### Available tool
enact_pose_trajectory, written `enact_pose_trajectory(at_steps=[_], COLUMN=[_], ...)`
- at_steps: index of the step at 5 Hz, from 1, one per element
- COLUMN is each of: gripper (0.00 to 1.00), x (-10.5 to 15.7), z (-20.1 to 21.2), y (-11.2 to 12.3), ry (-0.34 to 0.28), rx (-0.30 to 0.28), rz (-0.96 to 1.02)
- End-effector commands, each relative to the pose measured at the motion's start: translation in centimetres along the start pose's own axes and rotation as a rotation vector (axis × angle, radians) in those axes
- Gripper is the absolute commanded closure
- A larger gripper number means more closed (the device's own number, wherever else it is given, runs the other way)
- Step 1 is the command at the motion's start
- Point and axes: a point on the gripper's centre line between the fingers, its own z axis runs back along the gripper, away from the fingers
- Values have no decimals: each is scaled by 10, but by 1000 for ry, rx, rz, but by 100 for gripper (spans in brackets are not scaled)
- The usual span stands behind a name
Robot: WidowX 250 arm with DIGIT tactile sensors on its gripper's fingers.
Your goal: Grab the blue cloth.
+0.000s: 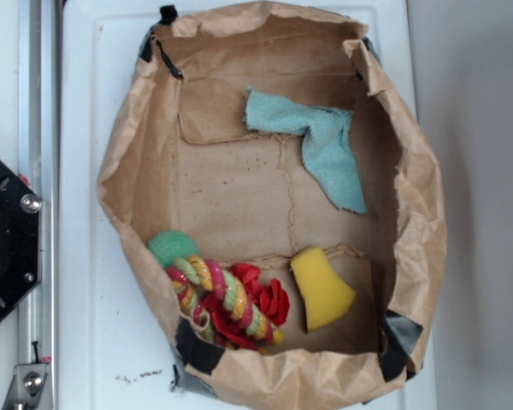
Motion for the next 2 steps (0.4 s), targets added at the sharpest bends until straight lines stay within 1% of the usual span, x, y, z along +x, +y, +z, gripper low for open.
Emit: enact_pose_trajectory(at_steps=[1, 2], gripper=[0, 0], x=[74, 100], z=[-10, -32], y=[22, 34], ry=[-110, -115], rx=[5, 37], rz=[31, 28])
